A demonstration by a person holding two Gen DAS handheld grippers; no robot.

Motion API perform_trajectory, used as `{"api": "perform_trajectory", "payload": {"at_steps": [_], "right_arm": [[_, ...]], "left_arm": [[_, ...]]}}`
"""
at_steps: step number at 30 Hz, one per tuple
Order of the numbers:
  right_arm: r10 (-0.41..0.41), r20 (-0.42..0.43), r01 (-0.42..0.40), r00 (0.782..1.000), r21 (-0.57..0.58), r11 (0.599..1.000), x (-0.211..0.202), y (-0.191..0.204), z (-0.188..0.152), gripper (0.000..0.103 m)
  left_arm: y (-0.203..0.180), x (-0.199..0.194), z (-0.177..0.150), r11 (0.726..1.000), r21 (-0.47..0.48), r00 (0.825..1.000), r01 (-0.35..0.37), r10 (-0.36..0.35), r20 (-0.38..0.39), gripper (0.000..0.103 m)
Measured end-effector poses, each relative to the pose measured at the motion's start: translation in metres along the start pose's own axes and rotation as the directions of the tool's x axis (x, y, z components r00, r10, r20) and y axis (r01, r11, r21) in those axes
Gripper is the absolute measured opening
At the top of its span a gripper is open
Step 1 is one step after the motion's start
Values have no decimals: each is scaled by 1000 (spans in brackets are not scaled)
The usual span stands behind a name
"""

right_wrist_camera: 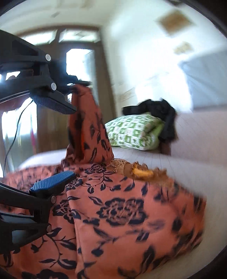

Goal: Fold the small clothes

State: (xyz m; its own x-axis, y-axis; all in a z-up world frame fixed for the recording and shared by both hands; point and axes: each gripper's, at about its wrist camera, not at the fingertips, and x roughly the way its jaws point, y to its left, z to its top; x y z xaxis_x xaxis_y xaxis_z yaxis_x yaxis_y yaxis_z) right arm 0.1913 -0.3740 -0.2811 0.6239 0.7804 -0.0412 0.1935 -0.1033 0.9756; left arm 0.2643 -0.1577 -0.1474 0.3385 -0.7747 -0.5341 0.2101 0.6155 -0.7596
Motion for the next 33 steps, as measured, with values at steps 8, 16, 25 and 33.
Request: {"api": "perform_trajectory", "payload": {"at_steps": [8, 16, 25, 33], "right_arm": [[-117, 57, 109, 991, 140, 984, -14, -23, 18, 72], [-282, 114, 268, 953, 119, 956, -10, -31, 26, 69], [-306, 501, 536, 810, -418, 734, -12, 83, -7, 4], [-416, 489, 588, 767, -278, 759, -47, 71, 28, 7]], "left_arm": [[23, -11, -27, 975, 198, 986, -102, 125, -110, 27], [104, -79, 12, 901, 134, 910, -414, 408, 69, 33], [181, -122, 39, 823, -31, 816, -567, 566, 120, 33], [185, -112, 49, 810, -34, 803, -585, 584, 117, 33]]}}
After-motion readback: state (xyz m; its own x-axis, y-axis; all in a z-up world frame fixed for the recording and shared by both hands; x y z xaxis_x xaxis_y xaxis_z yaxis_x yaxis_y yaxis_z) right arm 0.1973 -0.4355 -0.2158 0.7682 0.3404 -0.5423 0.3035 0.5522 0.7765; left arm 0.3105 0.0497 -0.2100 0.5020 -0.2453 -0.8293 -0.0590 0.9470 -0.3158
